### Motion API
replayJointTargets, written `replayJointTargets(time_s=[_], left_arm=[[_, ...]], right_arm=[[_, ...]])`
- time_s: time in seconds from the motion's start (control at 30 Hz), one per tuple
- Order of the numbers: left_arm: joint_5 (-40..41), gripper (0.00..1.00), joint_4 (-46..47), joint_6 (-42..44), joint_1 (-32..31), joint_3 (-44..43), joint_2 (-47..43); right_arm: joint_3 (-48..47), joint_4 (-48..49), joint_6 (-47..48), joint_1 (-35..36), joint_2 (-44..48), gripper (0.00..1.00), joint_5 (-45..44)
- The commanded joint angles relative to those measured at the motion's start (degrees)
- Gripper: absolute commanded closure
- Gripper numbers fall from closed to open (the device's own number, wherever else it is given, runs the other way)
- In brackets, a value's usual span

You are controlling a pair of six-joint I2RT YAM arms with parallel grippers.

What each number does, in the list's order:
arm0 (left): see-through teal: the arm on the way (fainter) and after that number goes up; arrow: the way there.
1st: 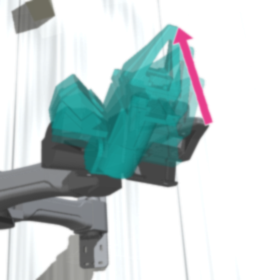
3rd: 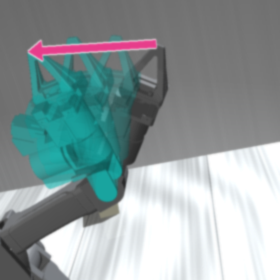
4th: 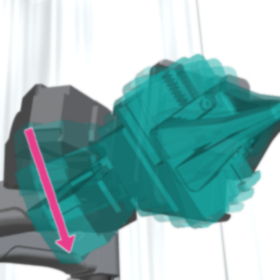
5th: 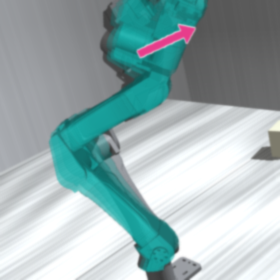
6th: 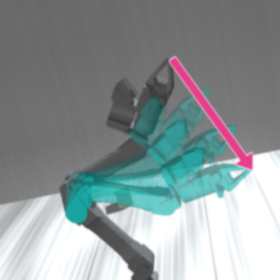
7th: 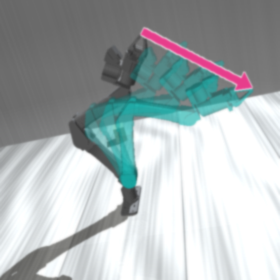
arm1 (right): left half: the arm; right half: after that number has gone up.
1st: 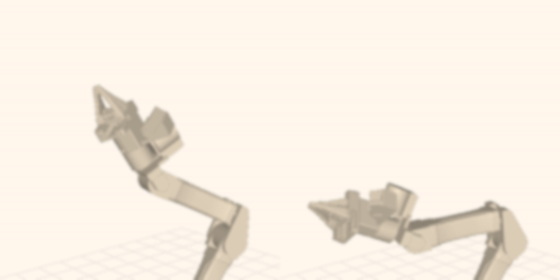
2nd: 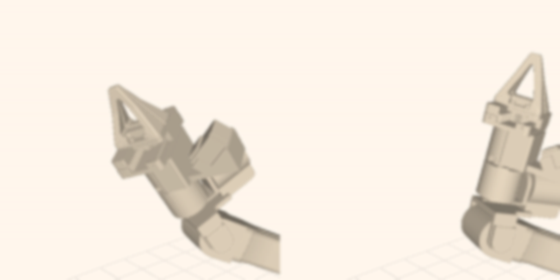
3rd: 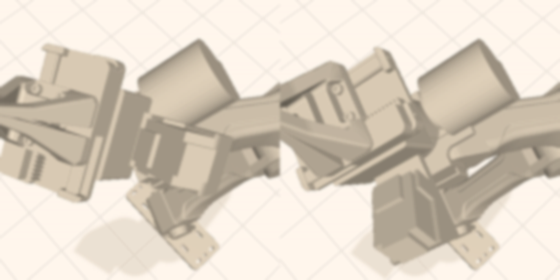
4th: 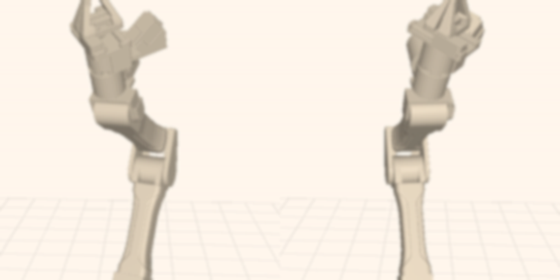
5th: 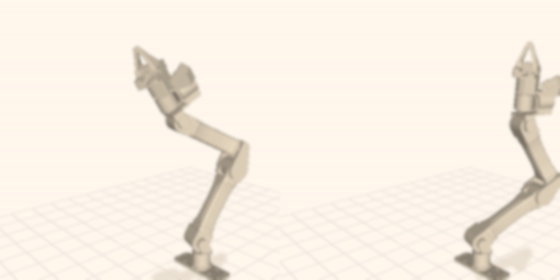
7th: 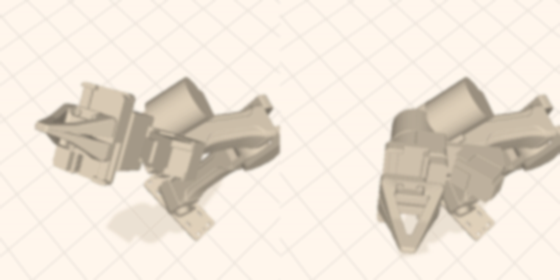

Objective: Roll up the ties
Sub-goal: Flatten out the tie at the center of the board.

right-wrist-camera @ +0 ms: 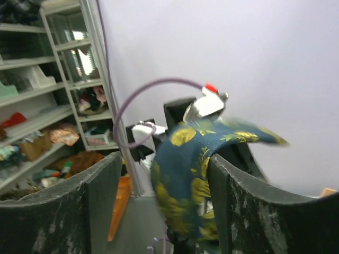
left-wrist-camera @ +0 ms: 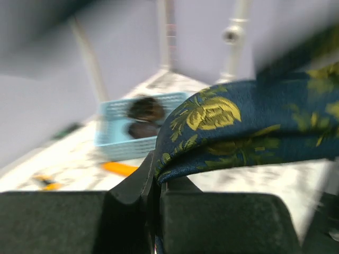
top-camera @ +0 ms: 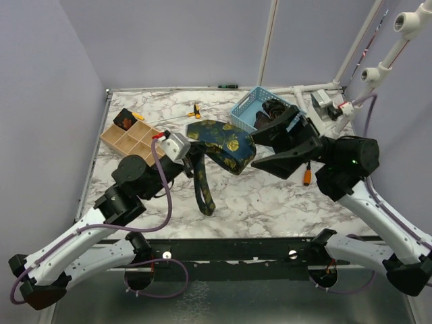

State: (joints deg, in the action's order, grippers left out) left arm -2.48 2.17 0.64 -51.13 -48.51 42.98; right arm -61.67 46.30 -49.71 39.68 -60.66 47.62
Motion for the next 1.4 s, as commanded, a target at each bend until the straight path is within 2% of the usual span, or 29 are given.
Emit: replayJointTargets(time_s=[0.0,0.07,0.13,0.23,0.33,0.4,0.5,0.6,0.67,0.77,0.9,1.0,1.1,1.23,1.37], left_arm=[[21.4,1.00,-8.7,21.0,-0.2,-12.0,0.0],[21.3,1.00,-8.4,26.6,-0.3,-15.7,0.7],[20.6,1.00,-8.3,32.0,-0.3,-19.4,2.1],[19.8,1.00,-8.7,40.0,-0.2,-23.4,5.2],[19.7,1.00,-9.1,46.2,-0.3,-25.9,8.8],[20.0,1.00,-9.0,48.3,-0.5,-26.6,10.9],[20.1,1.00,-8.5,49.9,-1.2,-27.0,12.8],[20.2,1.00,-6.3,48.6,-2.7,-28.5,15.3],[21.8,1.00,-3.3,47.2,-4.6,-29.8,16.9],[28.4,1.00,1.1,46.3,-9.0,-32.7,20.5],[42.4,1.00,8.0,49.5,-16.7,-37.0,26.9],[52.4,1.00,11.2,52.9,-19.3,-41.7,33.0],[61.9,1.00,12.6,54.3,-19.7,-47.2,39.0],[68.9,1.00,13.6,53.9,-19.7,-50.6,43.1],[72.5,1.00,11.1,51.8,-18.4,-52.6,45.2]], right_arm=[[-2.7,-17.5,15.9,0.3,8.2,0.29,0.5],[-3.3,-23.0,20.1,0.3,11.7,0.29,3.3],[-3.5,-31.6,25.4,0.3,16.3,0.28,1.0],[-0.3,-40.5,31.7,0.3,23.2,0.27,-12.3],[6.6,-41.1,31.6,0.3,30.0,0.27,-28.8],[10.5,-40.3,29.9,0.3,32.8,0.25,-36.0],[12.8,-40.8,26.8,0.3,32.4,0.17,-37.3],[13.6,-38.9,22.4,0.3,27.7,0.02,-33.7],[14.7,-34.7,17.9,0.3,24.8,0.00,-32.0],[19.3,-23.9,8.2,0.3,21.9,0.00,-32.5],[24.7,-9.7,-6.1,0.3,17.3,0.00,-34.1],[28.0,0.1,-15.7,0.4,14.8,0.00,-37.7],[29.7,5.3,-22.4,0.4,14.1,0.00,-40.9],[29.7,4.2,-24.7,0.4,16.2,0.00,-43.2],[25.2,-14.7,-15.6,0.4,24.8,0.00,-49.3]])
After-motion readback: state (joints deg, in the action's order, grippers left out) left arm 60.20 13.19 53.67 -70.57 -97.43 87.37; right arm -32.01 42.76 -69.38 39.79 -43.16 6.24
